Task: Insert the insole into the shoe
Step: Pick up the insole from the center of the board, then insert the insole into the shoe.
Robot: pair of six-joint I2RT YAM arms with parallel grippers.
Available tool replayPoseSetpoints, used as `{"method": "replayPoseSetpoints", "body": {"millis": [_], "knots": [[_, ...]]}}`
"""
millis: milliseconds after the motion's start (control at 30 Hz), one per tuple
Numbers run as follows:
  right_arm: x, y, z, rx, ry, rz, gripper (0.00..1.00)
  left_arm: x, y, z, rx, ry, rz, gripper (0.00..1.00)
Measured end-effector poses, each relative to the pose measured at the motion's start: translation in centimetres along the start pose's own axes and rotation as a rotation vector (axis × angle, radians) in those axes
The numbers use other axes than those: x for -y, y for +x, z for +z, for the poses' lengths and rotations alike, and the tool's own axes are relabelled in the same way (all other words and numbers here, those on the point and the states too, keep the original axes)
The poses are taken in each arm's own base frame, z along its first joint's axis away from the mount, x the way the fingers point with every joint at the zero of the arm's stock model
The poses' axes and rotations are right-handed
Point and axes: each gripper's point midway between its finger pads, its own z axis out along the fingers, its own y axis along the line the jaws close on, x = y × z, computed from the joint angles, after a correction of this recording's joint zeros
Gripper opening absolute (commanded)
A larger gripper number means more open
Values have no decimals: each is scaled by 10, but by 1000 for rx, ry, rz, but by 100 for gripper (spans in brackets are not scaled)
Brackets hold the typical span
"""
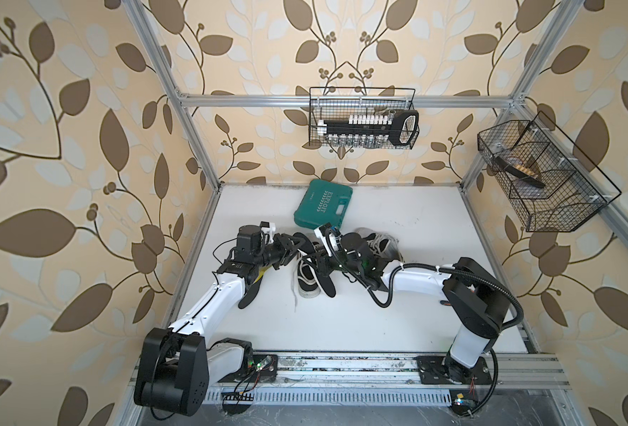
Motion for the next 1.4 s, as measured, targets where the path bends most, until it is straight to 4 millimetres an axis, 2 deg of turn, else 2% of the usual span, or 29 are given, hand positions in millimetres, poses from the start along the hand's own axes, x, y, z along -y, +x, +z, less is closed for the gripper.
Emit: {"method": "replayPoseSetpoints", "body": {"millis": [67,167,333,467,600,667,767,900,1100,1400], "knots": [[5,3,-2,-31,26,-5,35,0,1,0,-6,1,0,56],[8,4,-11,-65,62,-14,33,2,4,0,-24,4,0,59],[9,-5,-40,-108,126,-34,27,12,6,-8,-31,-15,38,61],[25,-18,-76,-123,206,-24,25,31,2,-20,-9,-25,139,61],[58,-35,-126,-113,326,29,23,35,1,-22,-5,-95,258,60],[76,-43,-153,-97,389,64,23,36,8,-16,-31,-150,335,60],[106,-47,-195,-87,492,129,23,41,25,2,-98,-237,491,60],[133,-34,-237,-127,604,208,22,47,53,35,-214,-338,708,59],[163,-10,-274,-191,713,305,20,46,86,101,-389,-475,998,56],[191,8,-317,-221,806,397,17,58,120,188,-530,-529,1250,50]]}}
